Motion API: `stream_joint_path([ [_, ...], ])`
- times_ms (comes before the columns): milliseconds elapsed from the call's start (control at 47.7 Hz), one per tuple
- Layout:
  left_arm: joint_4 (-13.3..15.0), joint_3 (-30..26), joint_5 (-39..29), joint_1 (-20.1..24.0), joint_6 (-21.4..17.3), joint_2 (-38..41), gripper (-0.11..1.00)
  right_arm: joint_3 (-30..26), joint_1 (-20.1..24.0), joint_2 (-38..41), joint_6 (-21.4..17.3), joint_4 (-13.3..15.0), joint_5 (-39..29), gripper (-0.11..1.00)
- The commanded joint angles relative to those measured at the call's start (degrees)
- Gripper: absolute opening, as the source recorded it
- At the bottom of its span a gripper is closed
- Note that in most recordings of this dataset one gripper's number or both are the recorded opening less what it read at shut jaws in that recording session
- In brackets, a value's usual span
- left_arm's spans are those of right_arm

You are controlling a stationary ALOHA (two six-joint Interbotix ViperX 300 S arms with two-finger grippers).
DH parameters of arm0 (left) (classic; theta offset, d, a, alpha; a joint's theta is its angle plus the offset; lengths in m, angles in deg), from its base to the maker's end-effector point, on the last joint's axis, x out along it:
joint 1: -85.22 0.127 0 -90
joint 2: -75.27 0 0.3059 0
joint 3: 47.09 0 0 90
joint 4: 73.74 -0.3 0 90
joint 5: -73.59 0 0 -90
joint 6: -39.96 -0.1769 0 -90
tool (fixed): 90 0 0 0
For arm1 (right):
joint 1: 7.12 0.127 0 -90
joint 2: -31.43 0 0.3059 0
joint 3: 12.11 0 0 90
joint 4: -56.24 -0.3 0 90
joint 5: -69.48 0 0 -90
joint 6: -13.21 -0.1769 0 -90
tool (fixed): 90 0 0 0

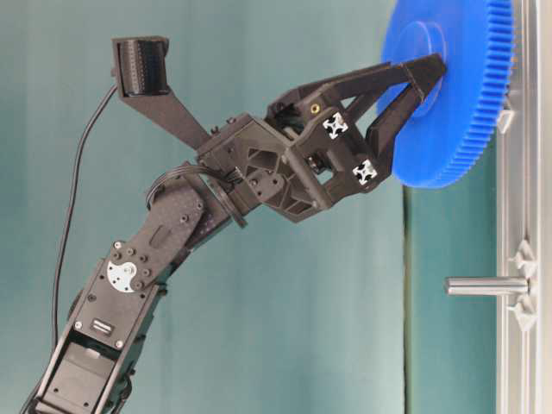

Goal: Insert the large gear onto the shaft.
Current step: 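Align the gear's center hole with the left shaft using the left gripper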

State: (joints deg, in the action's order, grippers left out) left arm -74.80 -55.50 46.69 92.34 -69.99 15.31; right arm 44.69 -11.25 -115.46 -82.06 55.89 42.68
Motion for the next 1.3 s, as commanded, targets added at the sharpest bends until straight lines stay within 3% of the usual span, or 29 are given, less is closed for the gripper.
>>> stream_joint_path([
  [0, -0.4, -1.0, -0.5, 2.3, 0.0, -1.5, 0.78, -0.5, 0.0, 0.4, -0.6, -0.1, 0.4, 0.14],
  [796, -0.4, -0.4, -1.0, 3.0, 3.5, -1.2, 0.78, -0.8, 0.0, 0.4, -0.6, -0.1, 0.6, 0.14],
  [1278, -0.4, 1.9, -1.0, 1.4, 8.2, -1.1, 0.78, -0.9, 0.0, 0.4, -0.6, -0.1, 0.6, 0.14],
])
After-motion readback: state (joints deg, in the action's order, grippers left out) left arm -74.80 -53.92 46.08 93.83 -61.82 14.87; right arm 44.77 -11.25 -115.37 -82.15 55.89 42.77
